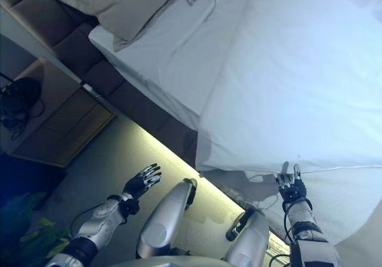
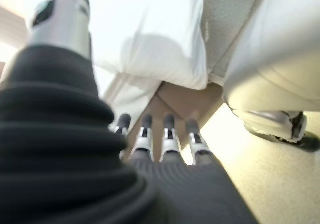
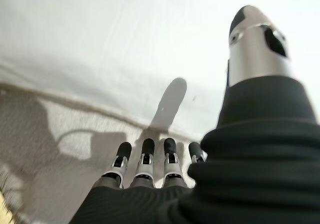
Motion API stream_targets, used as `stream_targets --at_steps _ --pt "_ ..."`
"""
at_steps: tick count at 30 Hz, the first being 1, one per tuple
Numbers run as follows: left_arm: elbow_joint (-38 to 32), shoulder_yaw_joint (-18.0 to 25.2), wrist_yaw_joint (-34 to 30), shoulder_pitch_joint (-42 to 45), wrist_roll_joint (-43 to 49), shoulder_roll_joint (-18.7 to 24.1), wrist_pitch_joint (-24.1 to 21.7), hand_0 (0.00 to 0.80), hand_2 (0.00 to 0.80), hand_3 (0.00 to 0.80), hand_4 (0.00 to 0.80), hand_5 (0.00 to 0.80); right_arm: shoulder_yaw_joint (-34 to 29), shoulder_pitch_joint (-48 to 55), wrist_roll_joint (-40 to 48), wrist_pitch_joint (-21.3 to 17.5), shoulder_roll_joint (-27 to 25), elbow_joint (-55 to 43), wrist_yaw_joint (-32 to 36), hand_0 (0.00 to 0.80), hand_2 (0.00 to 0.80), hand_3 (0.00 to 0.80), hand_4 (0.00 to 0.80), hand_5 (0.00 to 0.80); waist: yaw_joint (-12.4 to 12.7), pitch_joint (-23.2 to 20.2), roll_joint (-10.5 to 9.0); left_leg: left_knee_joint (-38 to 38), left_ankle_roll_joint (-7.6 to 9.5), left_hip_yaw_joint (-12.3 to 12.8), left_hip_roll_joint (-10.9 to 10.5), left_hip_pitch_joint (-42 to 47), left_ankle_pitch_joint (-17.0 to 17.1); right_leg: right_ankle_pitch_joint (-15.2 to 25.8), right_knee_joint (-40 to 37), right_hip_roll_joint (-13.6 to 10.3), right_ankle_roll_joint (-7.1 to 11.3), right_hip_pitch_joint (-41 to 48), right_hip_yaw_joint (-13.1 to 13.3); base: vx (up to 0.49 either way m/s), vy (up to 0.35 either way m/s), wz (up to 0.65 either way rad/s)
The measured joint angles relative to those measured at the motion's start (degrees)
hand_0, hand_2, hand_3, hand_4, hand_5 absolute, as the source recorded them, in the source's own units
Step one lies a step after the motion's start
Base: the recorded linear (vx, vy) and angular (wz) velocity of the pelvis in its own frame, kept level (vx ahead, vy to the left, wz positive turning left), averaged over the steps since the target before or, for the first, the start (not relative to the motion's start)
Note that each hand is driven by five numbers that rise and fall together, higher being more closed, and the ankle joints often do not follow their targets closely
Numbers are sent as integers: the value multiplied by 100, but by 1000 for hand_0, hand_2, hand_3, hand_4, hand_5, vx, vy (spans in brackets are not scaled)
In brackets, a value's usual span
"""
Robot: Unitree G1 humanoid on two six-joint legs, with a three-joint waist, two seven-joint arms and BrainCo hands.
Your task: Make the bed neatly
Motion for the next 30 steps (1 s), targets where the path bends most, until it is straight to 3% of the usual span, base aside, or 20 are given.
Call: stream_targets --at_steps 4,23,30 --pt "1 -7 7 -97 -3 -1 -2 0 0 0 0 0 0 -16 48 1 -92 42 9 0 0 0 0 0 -6 101 106 21 33 28 -61 -31 18 -3 61 -55 -8 -74 65 -47 36 1" --pt "4 -8 7 -135 -6 33 -3 0 0 0 0 0 -124 -111 19 15 -353 45 15 0 0 0 0 0 -12 116 83 96 69 106 -94 -102 6 34 122 -133 9 -159 115 3 6 1" --pt "14 -4 -89 -134 -5 73 -3 0 0 0 0 0 -225 -106 22 117 -400 59 37 0 0 0 0 0 24 124 63 -64 117 139 -104 107 32 92 -72 -168 99 140 42 97 23 5"
